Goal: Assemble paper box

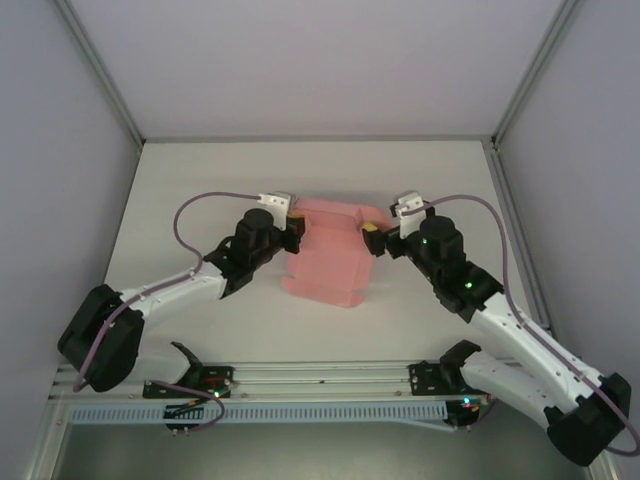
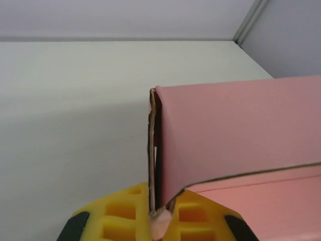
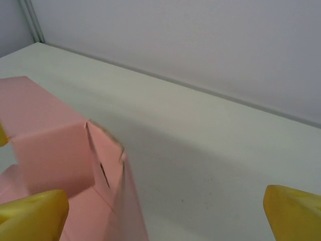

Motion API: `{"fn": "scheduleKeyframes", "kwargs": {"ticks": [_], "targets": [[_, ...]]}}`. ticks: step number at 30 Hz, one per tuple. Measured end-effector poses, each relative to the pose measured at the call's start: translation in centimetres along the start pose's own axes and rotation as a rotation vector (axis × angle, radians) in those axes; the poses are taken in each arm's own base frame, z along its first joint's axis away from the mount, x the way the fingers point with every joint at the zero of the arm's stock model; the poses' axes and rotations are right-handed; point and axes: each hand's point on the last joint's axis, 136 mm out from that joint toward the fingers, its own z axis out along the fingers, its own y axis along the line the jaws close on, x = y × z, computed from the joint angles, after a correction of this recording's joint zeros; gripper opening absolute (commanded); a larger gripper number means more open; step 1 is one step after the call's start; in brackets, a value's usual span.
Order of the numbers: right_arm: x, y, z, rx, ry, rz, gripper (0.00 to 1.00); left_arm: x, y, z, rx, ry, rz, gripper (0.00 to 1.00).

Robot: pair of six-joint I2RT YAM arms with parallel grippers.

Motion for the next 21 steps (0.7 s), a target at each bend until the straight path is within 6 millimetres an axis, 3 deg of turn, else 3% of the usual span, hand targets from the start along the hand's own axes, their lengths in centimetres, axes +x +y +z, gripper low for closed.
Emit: {"fn": "scheduleKeyframes", "kwargs": {"ticks": [5, 11, 16, 21], "targets": [[3.2, -1.2, -0.7, 0.063, 0.123, 0.026, 1.00, 0.1, 0.9, 0.4, -0.037, 0.015, -0.033, 0.00], [5.5, -2.5, -0.6, 0.118, 0.196, 0.051, 1.00, -0.2, 0.8, 0.5, -0.037, 0.016, -0.039, 0.00], [7.2, -4.0, 0.4, 0.162, 0.257, 0.076, 1.00, -0.2, 0.8, 0.5, -0.038, 0.018, -0.039, 0.00], [7.8, -3.5, 2.0, 0.129, 0.264, 0.082, 1.00, -0.1, 0.8, 0.5, -0.040, 0.020, -0.039, 0.00]]}}
